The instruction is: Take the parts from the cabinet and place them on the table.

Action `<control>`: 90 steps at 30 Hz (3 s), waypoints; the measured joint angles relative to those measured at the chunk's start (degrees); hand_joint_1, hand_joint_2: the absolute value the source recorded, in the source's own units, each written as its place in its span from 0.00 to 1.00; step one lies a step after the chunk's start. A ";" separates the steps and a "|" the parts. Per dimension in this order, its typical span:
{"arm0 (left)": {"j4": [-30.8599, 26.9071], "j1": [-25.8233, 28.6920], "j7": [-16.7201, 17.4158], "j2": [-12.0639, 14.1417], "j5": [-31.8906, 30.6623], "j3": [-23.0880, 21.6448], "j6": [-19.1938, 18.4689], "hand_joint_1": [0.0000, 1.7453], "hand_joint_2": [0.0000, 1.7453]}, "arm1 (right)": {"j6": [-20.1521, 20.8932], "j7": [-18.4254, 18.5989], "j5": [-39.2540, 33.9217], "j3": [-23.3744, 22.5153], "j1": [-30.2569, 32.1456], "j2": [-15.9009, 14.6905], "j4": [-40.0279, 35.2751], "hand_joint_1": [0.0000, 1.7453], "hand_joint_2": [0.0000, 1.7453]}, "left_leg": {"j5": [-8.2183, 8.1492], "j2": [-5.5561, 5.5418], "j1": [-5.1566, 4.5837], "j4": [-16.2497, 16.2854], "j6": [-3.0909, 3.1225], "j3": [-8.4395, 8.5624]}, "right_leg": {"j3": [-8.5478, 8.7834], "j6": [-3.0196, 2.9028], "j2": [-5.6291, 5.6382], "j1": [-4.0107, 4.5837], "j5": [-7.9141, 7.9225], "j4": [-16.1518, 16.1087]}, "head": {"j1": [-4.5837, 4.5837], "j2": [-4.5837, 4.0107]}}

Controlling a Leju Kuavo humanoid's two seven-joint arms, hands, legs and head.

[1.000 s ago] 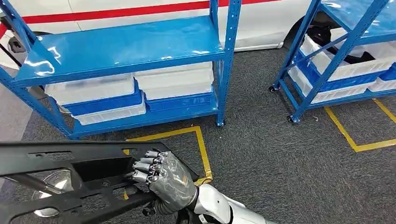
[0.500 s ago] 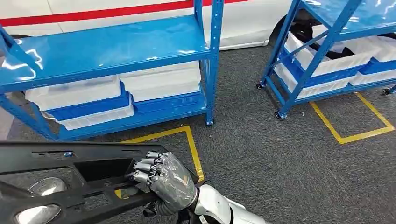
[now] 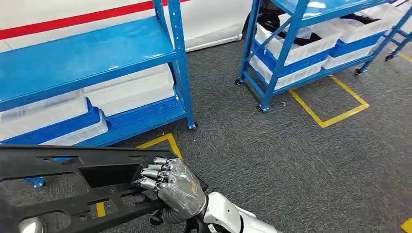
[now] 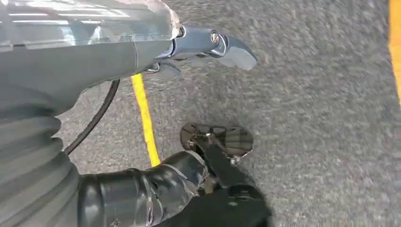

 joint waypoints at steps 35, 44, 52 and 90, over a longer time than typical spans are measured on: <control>-0.02 -0.39 0.04 -0.55 -1.07 0.09 -0.02 0.00 1.00 | -1.18 -0.11 1.03 -0.20 0.41 -0.07 0.44 1.00 1.00 | -0.54 3.58 0.56 -3.58 -2.39 3.25 | -1.07 2.45 3.41 -0.71 3.22 -2.50 | -0.07 0.00; -0.02 -0.48 0.37 -0.53 -1.31 0.13 -0.04 0.00 1.00 | -1.44 -0.11 1.49 -0.22 0.48 -0.11 0.81 1.00 1.00 | -0.21 11.58 -1.15 -3.50 -0.66 2.49 | -1.44 1.27 -6.67 0.21 -0.59 4.26 | 0.02 0.00; -0.04 -0.78 0.52 -0.48 -1.64 0.24 0.02 0.00 1.00 | -1.68 -0.13 1.86 -0.22 0.35 0.04 0.85 1.00 1.00 | -2.72 10.07 -1.11 -1.46 -2.42 2.08 | 2.10 -1.53 -6.96 0.76 1.28 -4.09 | 0.02 0.00; -0.09 -0.29 2.23 -0.15 -2.43 1.92 -0.96 0.00 1.00 | -2.38 0.28 2.16 0.00 0.07 1.57 2.21 1.00 1.00 | -1.47 6.12 0.13 3.43 -3.80 -0.70 | 1.36 -1.92 -1.18 0.98 0.92 -2.68 | 0.13 0.00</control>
